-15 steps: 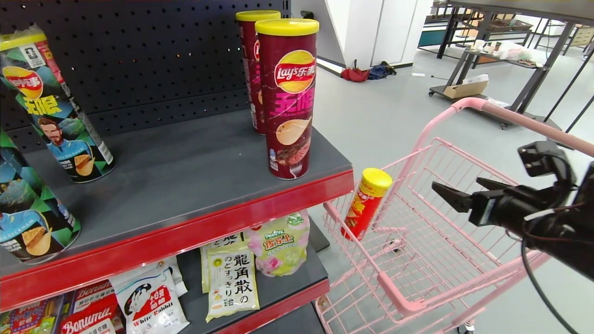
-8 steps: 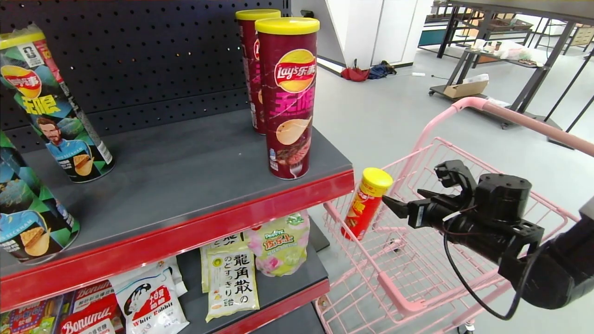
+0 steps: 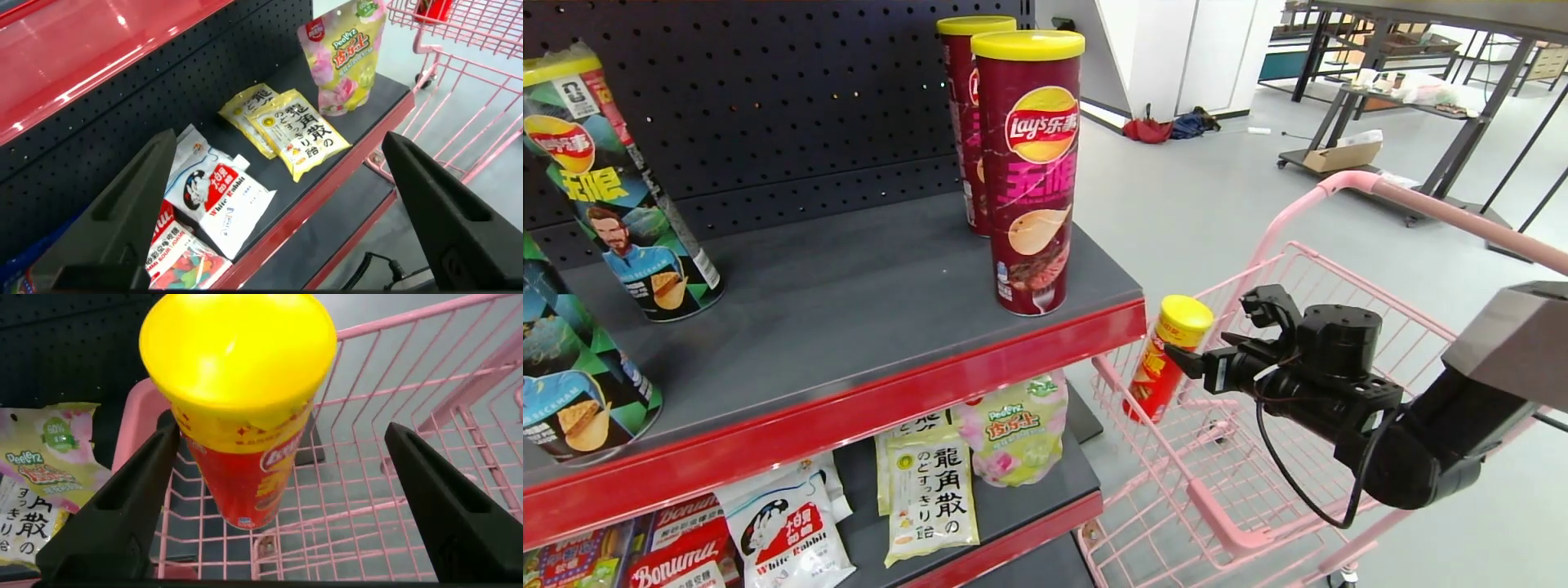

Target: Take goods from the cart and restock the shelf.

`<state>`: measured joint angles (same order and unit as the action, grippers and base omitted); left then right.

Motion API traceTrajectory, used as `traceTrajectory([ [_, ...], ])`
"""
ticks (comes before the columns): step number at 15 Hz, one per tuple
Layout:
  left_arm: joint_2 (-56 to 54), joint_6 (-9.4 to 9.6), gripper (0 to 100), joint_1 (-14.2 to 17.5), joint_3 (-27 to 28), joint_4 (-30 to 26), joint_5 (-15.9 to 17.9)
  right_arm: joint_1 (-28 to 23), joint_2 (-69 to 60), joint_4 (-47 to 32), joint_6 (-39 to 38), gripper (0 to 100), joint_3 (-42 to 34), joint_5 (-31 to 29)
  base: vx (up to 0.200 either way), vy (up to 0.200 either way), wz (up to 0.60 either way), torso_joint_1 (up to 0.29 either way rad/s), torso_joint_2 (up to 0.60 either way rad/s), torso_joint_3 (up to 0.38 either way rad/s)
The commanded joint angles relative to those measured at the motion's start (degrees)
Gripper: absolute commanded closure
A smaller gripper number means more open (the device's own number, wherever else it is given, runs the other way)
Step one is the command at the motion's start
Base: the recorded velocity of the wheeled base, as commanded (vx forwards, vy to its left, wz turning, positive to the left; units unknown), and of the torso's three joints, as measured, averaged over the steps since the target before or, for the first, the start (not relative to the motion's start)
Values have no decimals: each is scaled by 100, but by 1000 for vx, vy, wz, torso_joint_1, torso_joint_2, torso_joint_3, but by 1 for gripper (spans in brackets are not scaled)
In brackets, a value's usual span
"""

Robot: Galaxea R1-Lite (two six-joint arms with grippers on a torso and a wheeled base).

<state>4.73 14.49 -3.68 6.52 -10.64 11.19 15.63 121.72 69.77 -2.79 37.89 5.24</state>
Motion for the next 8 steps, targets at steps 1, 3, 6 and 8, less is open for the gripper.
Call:
traceTrajectory([
  [1, 10, 1, 0, -1, -2, 1, -3, 63, 220, 2, -2, 0, 237, 3, 0, 0, 0, 0, 0, 0],
  [3, 10, 1, 0, -1, -2, 1, -3, 125, 352, -7, -2, 0, 404, -6, 0, 0, 0, 0, 0, 0],
  [6, 10, 1, 0, -1, -2, 1, -3, 125, 589, 2, -11, 0, 641, -6, 0, 0, 0, 0, 0, 0],
  [8, 10, 10, 0, -1, -2, 1, -3, 125, 704, 2, -11, 0, 869, -14, 0, 0, 0, 0, 0, 0],
])
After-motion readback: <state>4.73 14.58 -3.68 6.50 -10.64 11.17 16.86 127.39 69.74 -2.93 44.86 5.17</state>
